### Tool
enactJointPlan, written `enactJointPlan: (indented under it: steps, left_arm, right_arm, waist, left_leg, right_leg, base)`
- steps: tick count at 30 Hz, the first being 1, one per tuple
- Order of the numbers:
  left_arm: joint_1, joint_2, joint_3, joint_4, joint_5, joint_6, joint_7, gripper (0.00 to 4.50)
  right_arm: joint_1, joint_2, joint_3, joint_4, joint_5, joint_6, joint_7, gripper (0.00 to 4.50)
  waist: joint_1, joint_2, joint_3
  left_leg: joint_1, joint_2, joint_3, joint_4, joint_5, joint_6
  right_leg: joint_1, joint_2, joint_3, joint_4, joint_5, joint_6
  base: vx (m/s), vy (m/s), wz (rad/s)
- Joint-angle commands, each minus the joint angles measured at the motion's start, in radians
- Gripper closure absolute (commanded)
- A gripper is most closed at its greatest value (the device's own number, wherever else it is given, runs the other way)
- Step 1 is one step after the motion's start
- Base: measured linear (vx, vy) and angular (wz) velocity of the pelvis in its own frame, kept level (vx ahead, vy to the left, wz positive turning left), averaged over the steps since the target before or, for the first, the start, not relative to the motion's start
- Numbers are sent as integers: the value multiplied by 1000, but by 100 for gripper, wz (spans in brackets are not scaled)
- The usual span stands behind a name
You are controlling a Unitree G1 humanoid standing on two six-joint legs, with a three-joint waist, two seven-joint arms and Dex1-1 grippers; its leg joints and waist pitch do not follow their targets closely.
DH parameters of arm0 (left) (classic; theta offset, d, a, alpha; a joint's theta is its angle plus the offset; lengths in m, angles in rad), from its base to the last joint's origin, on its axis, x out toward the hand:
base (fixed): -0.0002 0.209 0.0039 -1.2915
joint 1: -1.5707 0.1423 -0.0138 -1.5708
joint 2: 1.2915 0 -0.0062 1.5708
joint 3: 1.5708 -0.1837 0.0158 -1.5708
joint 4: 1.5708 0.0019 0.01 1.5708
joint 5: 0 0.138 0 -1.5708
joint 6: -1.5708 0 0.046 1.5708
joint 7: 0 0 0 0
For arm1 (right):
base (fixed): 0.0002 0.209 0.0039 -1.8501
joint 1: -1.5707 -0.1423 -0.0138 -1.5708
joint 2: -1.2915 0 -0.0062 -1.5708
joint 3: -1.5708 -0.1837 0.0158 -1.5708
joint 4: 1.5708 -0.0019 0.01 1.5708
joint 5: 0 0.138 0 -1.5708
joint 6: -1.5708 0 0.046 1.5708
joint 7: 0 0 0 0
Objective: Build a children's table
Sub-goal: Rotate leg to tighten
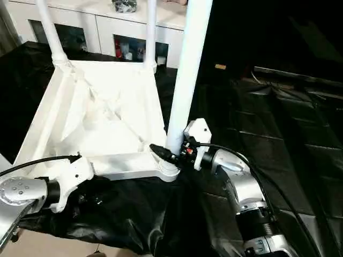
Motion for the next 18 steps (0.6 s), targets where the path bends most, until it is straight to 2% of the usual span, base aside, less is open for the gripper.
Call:
enactJointPlan:
  steps: [1, 2, 3, 6, 7, 9, 11, 13, 16, 17, 18]
  left_arm:
    - [-23, 11, 1, 3, 23, -3, 31, 201]
    - [-24, 11, 1, 5, 24, -4, 32, 194]
    - [-26, 9, 0, 10, 28, -7, 35, 168]
    - [-32, 4, -4, 35, 47, -26, 57, 160]
    - [-33, 3, -6, 42, 50, -31, 63, 136]
    - [-34, 0, -10, 64, 61, -47, 82, 122]
    - [-39, -8, -12, 95, 78, -74, 114, 109]
    - [-45, -17, -11, 118, 88, -94, 138, 94]
    - [-67, -37, -13, 158, 100, -121, 175, 67]
    - [-73, -42, -17, 168, 102, -128, 181, 58]
    - [-77, -47, -24, 179, 105, -139, 185, 58]
  right_arm:
    - [1, -2, -35, 16, 10, -12, -8, 131]
    - [1, -2, -35, 16, 10, -13, -9, 142]
    - [3, -3, -39, 15, 10, -13, -10, 162]
    - [10, -9, -53, 4, 19, -8, -14, 171]
    - [14, -14, -57, -2, 23, -5, -16, 196]
    - [24, -25, -68, -17, 34, 2, -22, 209]
    - [36, -37, -83, -32, 42, 8, -26, 224]
    - [48, -47, -94, -46, 46, 12, -31, 239]
    - [85, -74, -127, -94, 63, 33, -38, 261]
    - [97, -82, -137, -109, 68, 39, -40, 263]
    - [119, -96, -154, -133, 74, 46, -47, 263]
  waist:
    - [5, 23, -49]
    - [4, 25, -49]
    - [4, 26, -48]
    - [4, 27, -47]
    - [4, 26, -48]
    - [7, 25, -46]
    - [7, 22, -46]
    - [11, 22, -46]
    - [18, 26, -47]
    - [25, 28, -48]
    - [28, 35, -47]
  left_leg:
    - [2, 15, 0, -78, -294, -2]
    - [3, 15, 0, -78, -303, -5]
    - [3, 15, -1, -79, -307, -7]
    - [3, 15, -2, -80, -320, -8]
    - [4, 15, -2, -79, -323, -8]
    - [7, 14, -1, -79, -341, -7]
    - [4, 14, -3, -79, -346, -9]
    - [8, 13, -2, -78, -352, -8]
    - [9, 14, -2, -79, -343, -8]
    - [15, 16, 1, -76, -345, -9]
    - [19, 16, 2, -76, -355, -10]
  right_leg:
    - [39, -35, 38, -74, -287, -157]
    - [38, -34, 38, -76, -297, -155]
    - [38, -34, 38, -76, -300, -154]
    - [37, -35, 38, -79, -317, -149]
    - [37, -35, 38, -79, -320, -148]
    - [33, -34, 38, -83, -350, -138]
    - [35, -35, 37, -86, -375, -127]
    - [31, -35, 37, -90, -398, -114]
    - [31, -35, 38, -91, -384, -113]
    - [25, -34, 39, -89, -365, -120]
    - [23, -32, 40, -91, -357, -125]
  base:
    - [0, 0, 0]
    - [0, 0, 0]
    - [0, 0, 0]
    - [0, 0, 0]
    - [0, 0, 0]
    - [0, 0, 0]
    - [0, 0, 0]
    - [0, 0, 0]
    - [0, 0, 0]
    - [0, 0, 0]
    - [0, 0, 0]
